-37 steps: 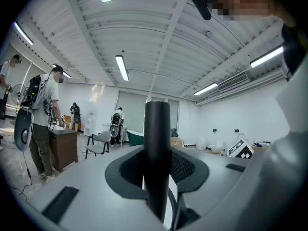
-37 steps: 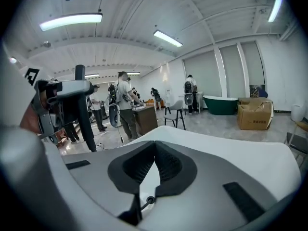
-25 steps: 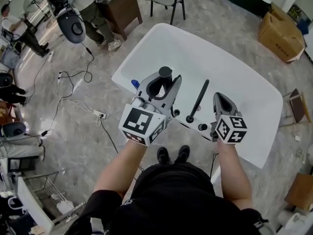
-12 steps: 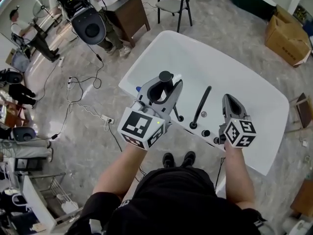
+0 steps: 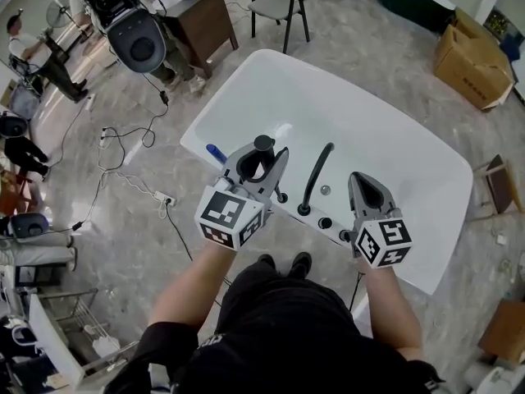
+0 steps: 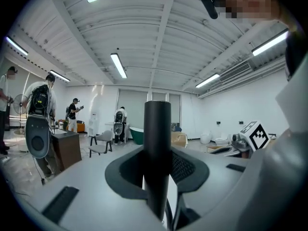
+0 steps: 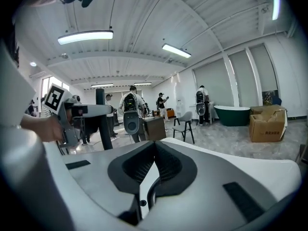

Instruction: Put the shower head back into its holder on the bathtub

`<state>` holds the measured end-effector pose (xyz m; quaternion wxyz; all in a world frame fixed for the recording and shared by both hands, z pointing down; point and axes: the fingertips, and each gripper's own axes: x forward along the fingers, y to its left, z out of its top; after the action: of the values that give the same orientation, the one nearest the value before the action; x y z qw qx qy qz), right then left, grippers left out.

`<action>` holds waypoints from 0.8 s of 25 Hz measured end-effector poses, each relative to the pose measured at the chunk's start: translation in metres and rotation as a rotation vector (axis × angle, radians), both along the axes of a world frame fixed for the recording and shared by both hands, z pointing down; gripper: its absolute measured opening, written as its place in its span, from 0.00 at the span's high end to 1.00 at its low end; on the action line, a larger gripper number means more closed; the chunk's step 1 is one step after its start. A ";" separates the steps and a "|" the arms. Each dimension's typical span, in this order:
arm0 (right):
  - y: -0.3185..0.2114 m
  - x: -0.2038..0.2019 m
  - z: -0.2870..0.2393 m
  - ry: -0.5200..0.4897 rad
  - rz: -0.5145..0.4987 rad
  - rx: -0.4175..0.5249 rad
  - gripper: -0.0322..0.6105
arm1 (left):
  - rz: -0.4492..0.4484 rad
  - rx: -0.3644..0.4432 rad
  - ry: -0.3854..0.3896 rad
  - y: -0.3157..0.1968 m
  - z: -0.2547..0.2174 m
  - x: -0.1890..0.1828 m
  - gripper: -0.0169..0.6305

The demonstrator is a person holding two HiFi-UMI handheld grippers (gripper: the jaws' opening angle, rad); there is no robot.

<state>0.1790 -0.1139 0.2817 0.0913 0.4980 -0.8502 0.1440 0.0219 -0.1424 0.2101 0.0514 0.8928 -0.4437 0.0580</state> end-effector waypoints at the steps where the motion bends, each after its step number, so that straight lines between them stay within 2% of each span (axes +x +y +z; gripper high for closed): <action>1: 0.002 0.003 0.004 0.008 -0.003 -0.009 0.93 | 0.000 -0.012 -0.005 -0.001 0.010 0.004 0.79; 5: -0.002 0.018 0.026 0.010 0.021 -0.064 0.93 | -0.003 -0.066 -0.021 -0.009 0.053 0.012 0.79; 11: -0.033 0.017 0.059 -0.015 0.053 -0.114 0.93 | 0.014 -0.159 -0.036 -0.028 0.121 0.011 0.79; 16: -0.049 0.000 0.096 -0.031 0.055 -0.158 0.93 | 0.031 -0.232 -0.045 -0.035 0.177 0.005 0.79; 20: -0.052 -0.014 0.128 -0.027 0.041 -0.200 0.93 | 0.034 -0.255 -0.051 -0.047 0.215 -0.001 0.79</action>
<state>0.1654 -0.1661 0.4097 0.1261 0.5019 -0.8223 0.2366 0.0208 -0.1895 0.4254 0.1523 0.8846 -0.4187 0.1376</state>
